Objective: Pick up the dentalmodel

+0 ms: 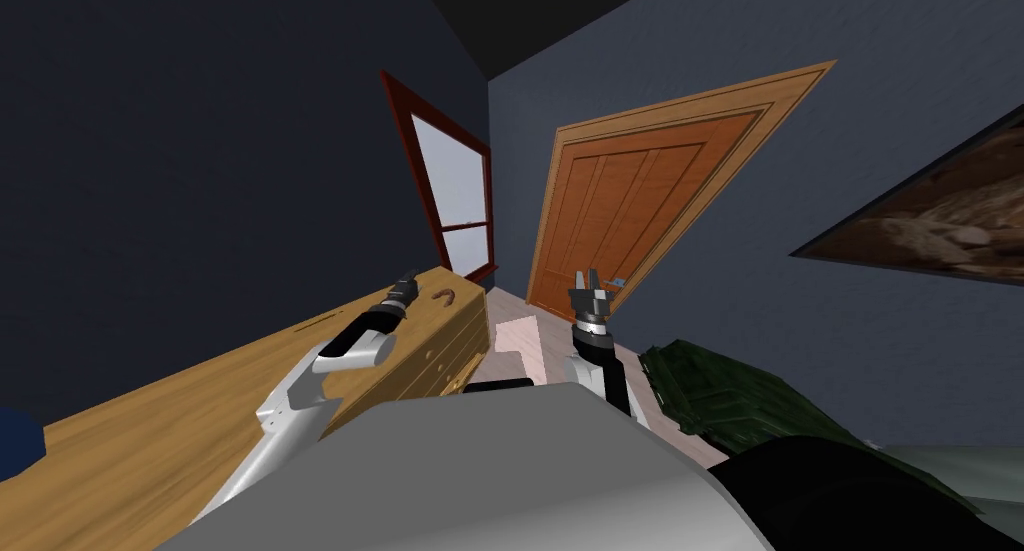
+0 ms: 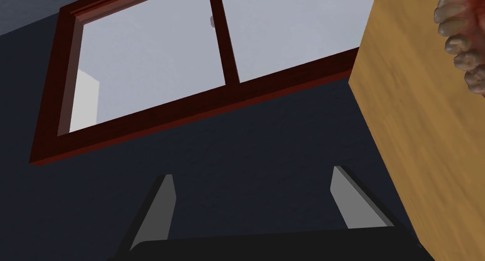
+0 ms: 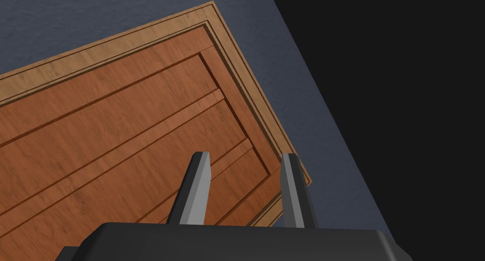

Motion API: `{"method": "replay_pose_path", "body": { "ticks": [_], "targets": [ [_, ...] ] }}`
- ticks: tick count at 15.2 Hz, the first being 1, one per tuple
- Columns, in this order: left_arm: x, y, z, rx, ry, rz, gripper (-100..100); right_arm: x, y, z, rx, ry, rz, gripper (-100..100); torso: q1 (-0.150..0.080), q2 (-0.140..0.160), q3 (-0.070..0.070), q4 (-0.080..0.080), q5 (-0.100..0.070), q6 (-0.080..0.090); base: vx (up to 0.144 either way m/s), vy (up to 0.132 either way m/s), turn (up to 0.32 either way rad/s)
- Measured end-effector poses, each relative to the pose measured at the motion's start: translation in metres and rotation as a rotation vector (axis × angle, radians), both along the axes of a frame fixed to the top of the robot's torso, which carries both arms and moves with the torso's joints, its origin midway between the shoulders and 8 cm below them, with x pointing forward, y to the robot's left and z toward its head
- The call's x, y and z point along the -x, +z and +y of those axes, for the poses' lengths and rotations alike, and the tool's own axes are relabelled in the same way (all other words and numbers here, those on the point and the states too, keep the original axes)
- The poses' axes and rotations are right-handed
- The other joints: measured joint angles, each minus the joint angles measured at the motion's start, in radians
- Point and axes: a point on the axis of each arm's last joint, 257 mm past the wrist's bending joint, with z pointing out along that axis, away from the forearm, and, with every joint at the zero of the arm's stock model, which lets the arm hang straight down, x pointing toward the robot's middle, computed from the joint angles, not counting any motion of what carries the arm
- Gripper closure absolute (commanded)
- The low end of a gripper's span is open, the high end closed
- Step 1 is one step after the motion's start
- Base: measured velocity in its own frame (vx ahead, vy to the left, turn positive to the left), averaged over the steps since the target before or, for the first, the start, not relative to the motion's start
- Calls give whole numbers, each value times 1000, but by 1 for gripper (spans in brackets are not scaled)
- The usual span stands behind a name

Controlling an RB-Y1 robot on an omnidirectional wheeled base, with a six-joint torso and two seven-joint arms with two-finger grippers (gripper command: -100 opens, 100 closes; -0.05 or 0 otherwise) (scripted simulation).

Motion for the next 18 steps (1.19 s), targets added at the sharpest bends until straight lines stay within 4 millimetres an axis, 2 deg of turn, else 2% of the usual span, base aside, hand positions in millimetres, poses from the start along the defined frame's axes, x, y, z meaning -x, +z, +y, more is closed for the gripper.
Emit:
{"method": "replay_pose_path", "body": {
  "ticks": [7,18],
  "targets": [
    [-13,-22,31,-3,48,125,-100,0,0,0,0,0,0,0,0,-1,0,0,0,0,38,-26,-12],
    [-21,-49,66,14,101,299,-100,0,0,0,0,0,0,0,0,-1,0,0,0,0,35,-21,-11]
  ]
}}
